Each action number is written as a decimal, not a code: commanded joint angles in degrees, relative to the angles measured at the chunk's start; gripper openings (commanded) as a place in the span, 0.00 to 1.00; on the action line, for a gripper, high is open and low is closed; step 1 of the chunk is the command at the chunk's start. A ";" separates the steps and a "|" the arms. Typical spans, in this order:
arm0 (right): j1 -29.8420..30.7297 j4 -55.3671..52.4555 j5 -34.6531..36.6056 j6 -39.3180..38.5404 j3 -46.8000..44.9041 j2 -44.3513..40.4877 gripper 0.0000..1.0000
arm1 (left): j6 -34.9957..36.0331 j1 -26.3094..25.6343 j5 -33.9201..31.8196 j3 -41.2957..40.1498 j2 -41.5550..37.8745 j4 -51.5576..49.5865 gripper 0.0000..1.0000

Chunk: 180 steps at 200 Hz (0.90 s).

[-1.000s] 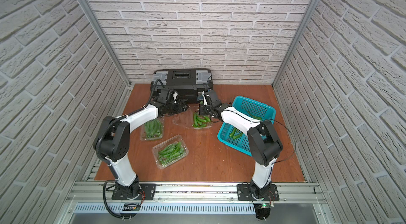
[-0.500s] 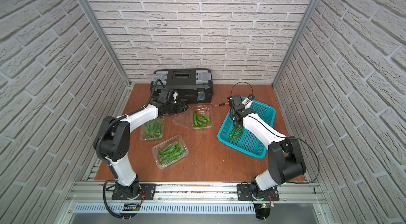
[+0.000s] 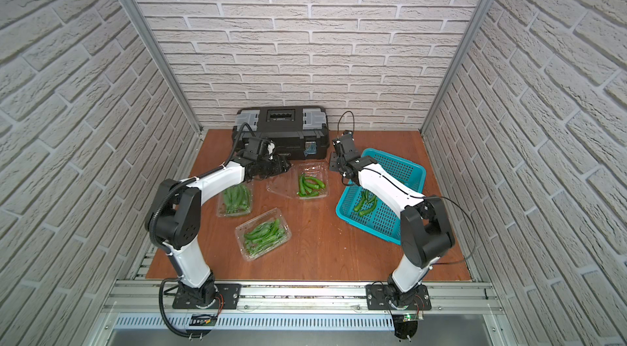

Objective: Take small green peppers out of containers
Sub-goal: Pick up the green pepper from the packing box.

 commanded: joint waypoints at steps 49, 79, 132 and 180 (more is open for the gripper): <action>2.08 -8.87 -12.78 -9.68 10.76 13.14 0.53 | 0.83 -0.28 0.11 1.68 0.17 -0.79 0.73; 3.40 -12.12 -9.89 -11.59 14.31 17.26 0.53 | 0.80 -0.26 0.14 2.00 0.32 -0.84 0.73; 5.57 -13.72 -1.10 -11.16 16.58 21.28 0.52 | 0.47 -0.24 -0.06 1.71 0.15 -0.68 0.73; 7.02 -13.52 0.72 -9.37 15.83 22.84 0.43 | 0.57 -0.26 -0.18 1.82 0.10 -0.75 0.73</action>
